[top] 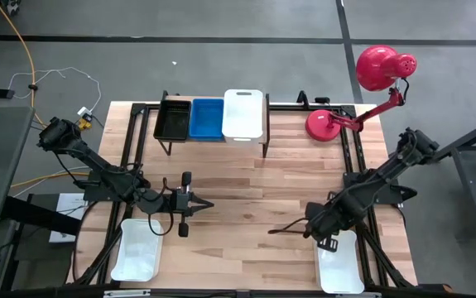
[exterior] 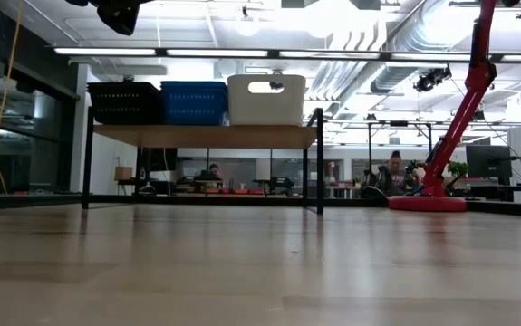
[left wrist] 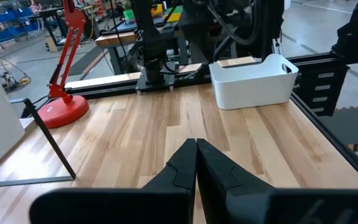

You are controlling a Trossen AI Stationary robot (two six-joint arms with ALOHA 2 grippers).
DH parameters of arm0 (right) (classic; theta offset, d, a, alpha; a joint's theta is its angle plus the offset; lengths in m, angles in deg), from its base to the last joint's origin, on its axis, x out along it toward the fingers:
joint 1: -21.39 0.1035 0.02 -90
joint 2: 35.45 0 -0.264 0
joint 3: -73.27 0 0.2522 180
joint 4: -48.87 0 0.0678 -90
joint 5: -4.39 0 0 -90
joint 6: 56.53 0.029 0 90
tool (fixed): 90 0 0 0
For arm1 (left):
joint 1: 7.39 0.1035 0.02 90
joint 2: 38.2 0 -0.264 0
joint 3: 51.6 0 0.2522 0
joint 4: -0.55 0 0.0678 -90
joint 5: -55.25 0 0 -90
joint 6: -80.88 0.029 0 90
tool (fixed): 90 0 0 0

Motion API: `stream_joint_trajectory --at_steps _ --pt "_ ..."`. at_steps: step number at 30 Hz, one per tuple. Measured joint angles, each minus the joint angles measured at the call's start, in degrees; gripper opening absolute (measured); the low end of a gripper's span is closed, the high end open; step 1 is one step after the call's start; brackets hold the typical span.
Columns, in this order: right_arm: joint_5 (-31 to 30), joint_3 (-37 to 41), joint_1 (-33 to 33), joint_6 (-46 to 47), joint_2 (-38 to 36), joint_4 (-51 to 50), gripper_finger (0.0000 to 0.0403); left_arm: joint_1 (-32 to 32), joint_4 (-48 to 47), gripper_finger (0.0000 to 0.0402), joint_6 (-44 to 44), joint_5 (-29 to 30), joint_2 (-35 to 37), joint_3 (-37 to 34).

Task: Stack baskets on shelf by color
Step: Stack the right white bin on the white bin on the shelf

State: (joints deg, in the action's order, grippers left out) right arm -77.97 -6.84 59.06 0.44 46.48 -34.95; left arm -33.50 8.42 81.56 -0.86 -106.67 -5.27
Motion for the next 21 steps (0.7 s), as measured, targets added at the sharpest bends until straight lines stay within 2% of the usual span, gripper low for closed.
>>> stream_joint_trajectory --at_steps 5,11,15,21 --pt "0.94 0.00 0.26 0.68 0.90 0.00 0.0037 -0.02 -0.26 0.0000 0.02 0.01 0.00 0.00" --pt "-1.79 0.72 1.55 4.16 0.85 1.74 0.0124 0.00 -0.78 0.0000 0.02 0.00 0.00 0.00" --pt "-0.16 4.09 3.91 6.14 0.87 6.35 0.0178 -0.01 -0.83 0.0000 0.02 -0.01 0.00 0.00" --pt "-0.26 8.71 6.77 7.34 0.90 8.90 0.0200 -0.02 -0.83 0.0000 0.02 -0.01 0.00 0.00"
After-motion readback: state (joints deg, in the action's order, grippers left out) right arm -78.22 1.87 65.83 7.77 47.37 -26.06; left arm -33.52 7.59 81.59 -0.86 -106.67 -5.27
